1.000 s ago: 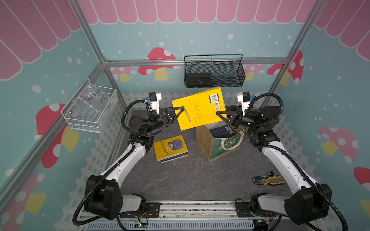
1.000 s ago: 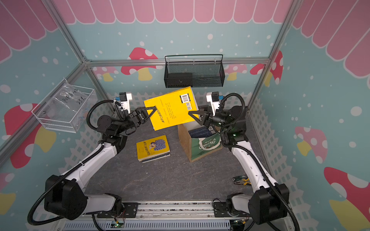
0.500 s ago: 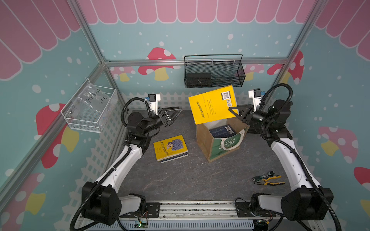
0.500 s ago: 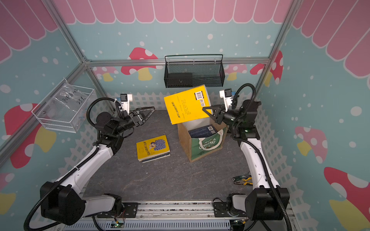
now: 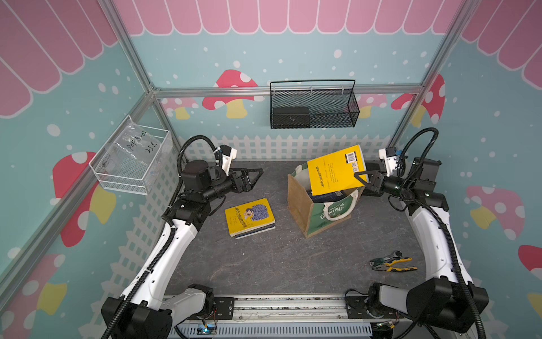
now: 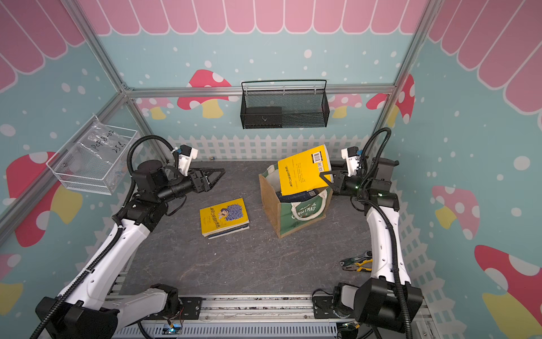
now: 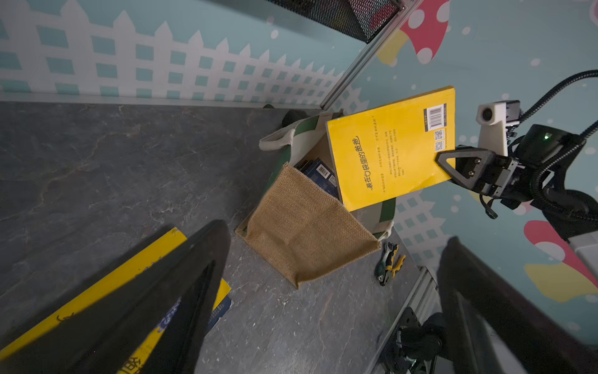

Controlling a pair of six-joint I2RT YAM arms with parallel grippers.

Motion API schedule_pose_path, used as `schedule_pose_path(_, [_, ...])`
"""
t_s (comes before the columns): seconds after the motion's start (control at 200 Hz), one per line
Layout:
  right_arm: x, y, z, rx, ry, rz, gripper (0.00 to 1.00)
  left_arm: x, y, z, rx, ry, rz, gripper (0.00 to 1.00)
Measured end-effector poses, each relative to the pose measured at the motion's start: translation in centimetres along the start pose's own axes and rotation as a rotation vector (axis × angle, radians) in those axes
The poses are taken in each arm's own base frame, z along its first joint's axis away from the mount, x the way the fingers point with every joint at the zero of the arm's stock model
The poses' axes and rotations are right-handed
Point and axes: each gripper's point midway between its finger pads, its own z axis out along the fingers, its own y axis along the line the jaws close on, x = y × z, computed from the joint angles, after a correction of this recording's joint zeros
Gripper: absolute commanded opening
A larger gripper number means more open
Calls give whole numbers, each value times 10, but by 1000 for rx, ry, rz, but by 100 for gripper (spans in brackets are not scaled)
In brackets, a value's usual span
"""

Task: Put the books into the canvas bag
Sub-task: Place the book in the canvas bag.

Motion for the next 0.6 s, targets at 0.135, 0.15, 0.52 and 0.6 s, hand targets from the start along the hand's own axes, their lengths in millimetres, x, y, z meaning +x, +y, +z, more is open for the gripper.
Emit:
schedule_pose_path(0.135, [22,-7,15,34,86,8,0,8,5,0,-19,30,-5,99])
schedule_pose_path(0.15, [25,-8,18,34,102,10,0,8,5,0,-19,31,-5,98])
schedule_pose_path(0.52, [73,-23,69,97,389,37,0,13,21,2,-88,20,-28,98])
schedule_pose_path(0.6, [73,-26,74,128,422,23,0,19,34,3,-141,18,-47,99])
